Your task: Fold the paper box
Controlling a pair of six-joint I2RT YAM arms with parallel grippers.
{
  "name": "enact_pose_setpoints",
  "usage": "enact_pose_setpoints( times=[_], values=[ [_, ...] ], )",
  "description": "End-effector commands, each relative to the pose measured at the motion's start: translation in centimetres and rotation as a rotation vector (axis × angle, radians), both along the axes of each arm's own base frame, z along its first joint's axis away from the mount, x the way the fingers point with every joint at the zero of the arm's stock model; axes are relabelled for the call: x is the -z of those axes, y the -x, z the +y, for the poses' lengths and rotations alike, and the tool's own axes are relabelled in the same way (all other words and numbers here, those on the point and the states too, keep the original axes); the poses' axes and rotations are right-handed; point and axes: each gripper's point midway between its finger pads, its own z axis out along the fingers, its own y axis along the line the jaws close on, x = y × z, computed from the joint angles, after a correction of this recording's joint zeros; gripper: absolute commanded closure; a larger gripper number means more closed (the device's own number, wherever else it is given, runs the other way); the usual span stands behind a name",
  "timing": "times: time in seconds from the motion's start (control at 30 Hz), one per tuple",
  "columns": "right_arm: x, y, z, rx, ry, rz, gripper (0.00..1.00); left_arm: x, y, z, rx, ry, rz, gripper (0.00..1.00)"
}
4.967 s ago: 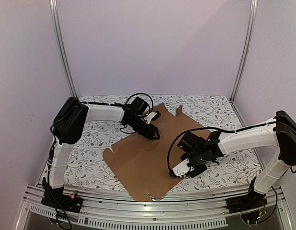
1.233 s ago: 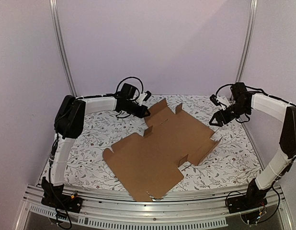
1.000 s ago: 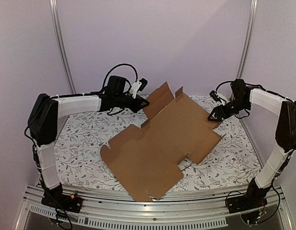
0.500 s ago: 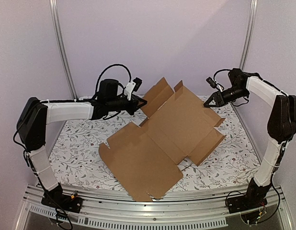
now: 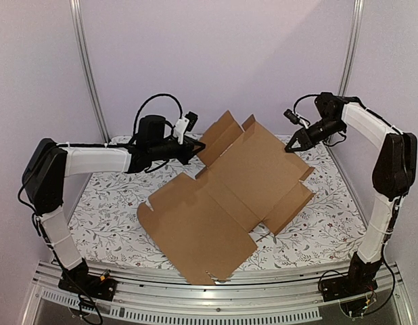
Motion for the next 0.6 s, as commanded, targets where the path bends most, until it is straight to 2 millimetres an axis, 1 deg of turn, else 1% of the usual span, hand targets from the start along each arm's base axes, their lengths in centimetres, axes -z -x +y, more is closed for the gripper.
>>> enact_pose_setpoints(
  times=[0.0, 0.13, 0.33, 0.4, 0.47, 0.57],
  values=[
    [1.8, 1.7, 1.9, -0.046, 0.026, 0.124, 0.73, -1.8, 1.0, -0.7, 0.036, 0.065, -0.021, 1.0],
    [2.5, 1.1, 1.9, -0.037, 0.036, 0.143, 0.61, -2.0, 1.4, -0.6, 0.048, 0.069, -0.036, 1.0],
    [2.6, 0.2, 1.8, -0.027, 0.046, 0.137, 0.58, -1.7, 1.6, -0.6, 0.053, 0.067, -0.026, 1.0],
    [2.6, -0.1, 1.8, -0.025, 0.052, 0.131, 0.55, -1.6, 1.6, -0.7, 0.057, 0.066, -0.022, 1.0],
    [2.0, -0.6, 1.5, -0.018, 0.055, 0.109, 0.54, -1.5, 1.6, -0.7, 0.058, 0.063, -0.018, 1.0],
    [0.4, -1.4, 0.7, 0.006, 0.057, 0.062, 0.53, -1.1, 1.5, -0.8, 0.057, 0.061, -0.008, 1.0]
  ],
)
